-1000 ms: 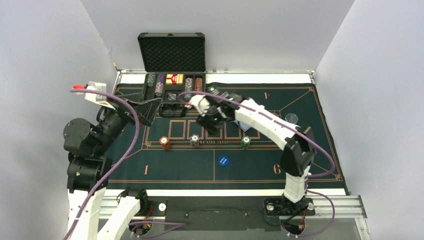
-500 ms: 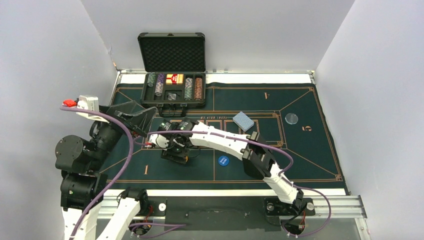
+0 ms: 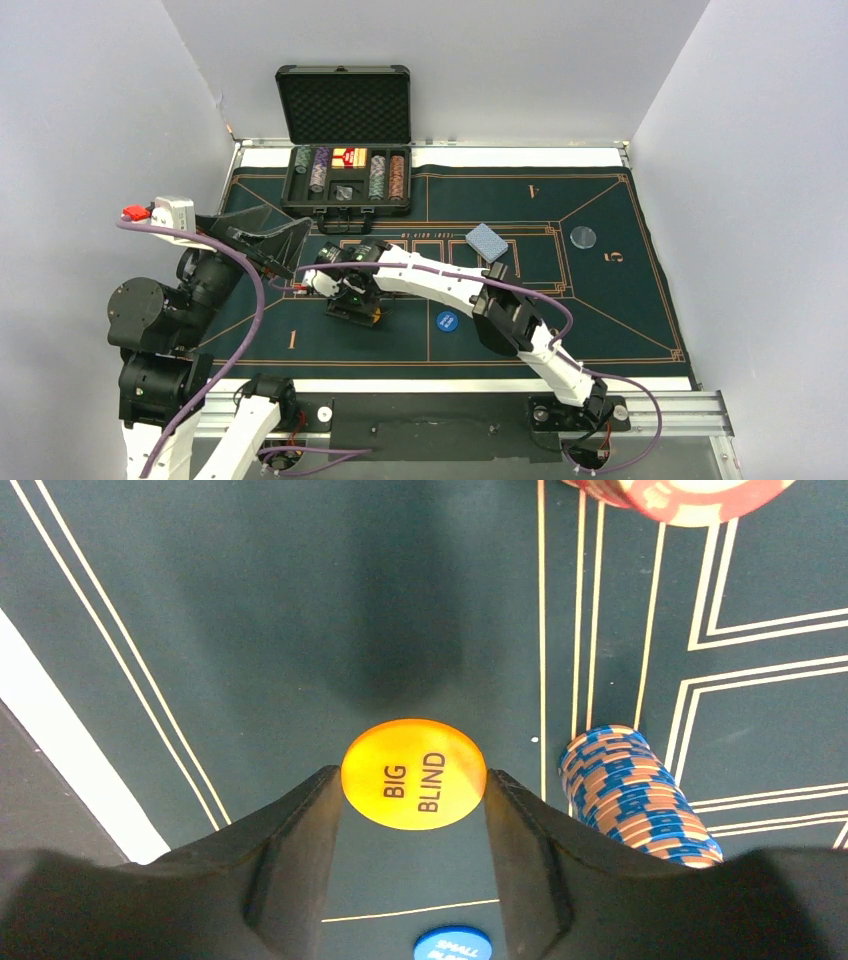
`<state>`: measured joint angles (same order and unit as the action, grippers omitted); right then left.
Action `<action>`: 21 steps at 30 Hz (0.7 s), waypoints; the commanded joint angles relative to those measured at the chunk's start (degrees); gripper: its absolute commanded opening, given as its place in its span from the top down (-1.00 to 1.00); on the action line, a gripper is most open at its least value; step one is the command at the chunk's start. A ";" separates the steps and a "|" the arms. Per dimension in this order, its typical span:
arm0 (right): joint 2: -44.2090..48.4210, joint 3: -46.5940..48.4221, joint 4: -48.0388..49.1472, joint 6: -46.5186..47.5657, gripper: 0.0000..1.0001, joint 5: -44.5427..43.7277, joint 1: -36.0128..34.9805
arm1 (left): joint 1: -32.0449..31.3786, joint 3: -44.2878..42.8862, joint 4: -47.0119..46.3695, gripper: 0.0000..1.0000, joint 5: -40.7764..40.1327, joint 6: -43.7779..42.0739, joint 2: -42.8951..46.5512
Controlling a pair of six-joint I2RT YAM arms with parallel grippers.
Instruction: Distribute texas hold em gaming equipment
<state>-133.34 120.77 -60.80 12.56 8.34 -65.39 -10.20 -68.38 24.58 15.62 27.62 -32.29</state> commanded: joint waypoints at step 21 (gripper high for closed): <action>43.16 -23.43 -10.44 25.41 -0.72 23.58 22.95 | -0.67 1.79 -13.77 -0.97 16.48 18.88 -1.73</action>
<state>-99.11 105.54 -68.12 31.20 26.61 -50.06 -10.72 -69.19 17.28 25.89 39.79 -32.10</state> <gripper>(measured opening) 0.862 0.985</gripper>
